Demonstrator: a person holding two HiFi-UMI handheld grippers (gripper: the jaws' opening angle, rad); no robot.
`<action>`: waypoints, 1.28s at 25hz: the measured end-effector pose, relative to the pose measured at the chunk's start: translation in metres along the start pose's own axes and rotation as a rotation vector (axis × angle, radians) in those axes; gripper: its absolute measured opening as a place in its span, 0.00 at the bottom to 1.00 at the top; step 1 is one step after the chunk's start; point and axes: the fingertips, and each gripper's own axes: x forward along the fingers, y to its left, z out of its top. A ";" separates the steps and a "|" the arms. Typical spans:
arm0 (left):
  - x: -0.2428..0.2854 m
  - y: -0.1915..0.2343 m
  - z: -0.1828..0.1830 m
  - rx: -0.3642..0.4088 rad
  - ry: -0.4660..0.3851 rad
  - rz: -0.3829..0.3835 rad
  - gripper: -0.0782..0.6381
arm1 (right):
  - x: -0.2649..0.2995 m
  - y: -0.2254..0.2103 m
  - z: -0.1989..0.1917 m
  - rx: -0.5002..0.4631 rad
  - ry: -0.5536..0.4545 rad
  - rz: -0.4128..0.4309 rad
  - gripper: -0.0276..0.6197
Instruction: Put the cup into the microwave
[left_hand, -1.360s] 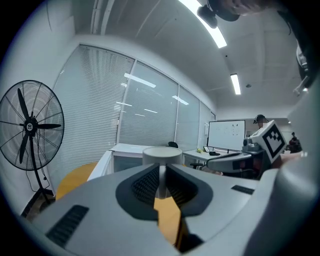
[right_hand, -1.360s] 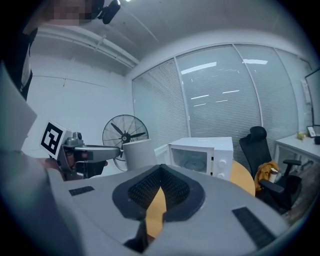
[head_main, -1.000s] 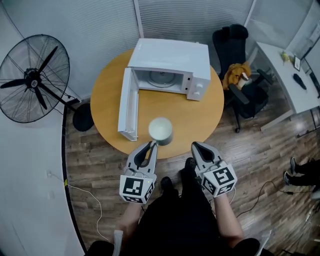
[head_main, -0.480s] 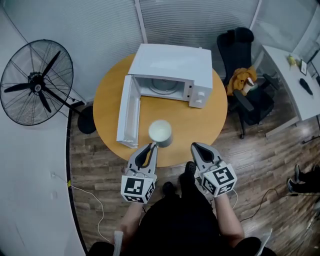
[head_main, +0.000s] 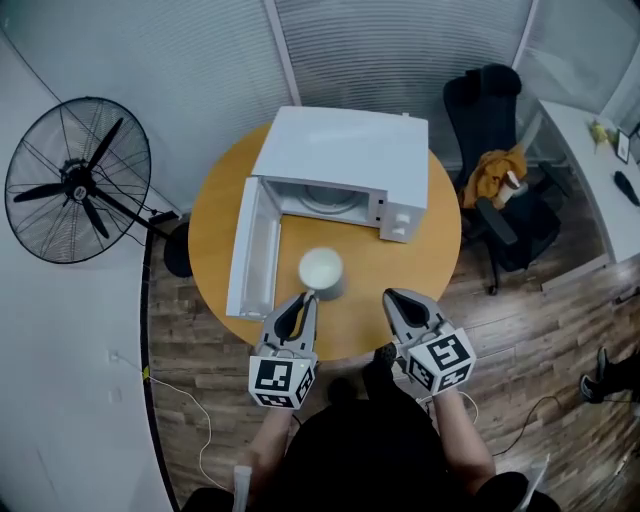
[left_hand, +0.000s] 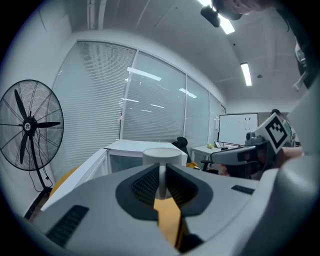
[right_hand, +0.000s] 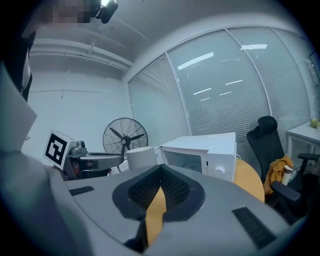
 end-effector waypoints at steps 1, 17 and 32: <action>0.007 0.000 0.000 0.000 0.003 0.005 0.16 | 0.003 -0.006 0.002 0.001 -0.002 0.004 0.06; 0.075 -0.001 -0.007 -0.007 0.046 0.134 0.16 | 0.035 -0.071 0.009 0.004 0.020 0.133 0.06; 0.111 0.031 -0.033 0.004 0.087 0.166 0.16 | 0.067 -0.073 -0.005 0.023 0.081 0.165 0.06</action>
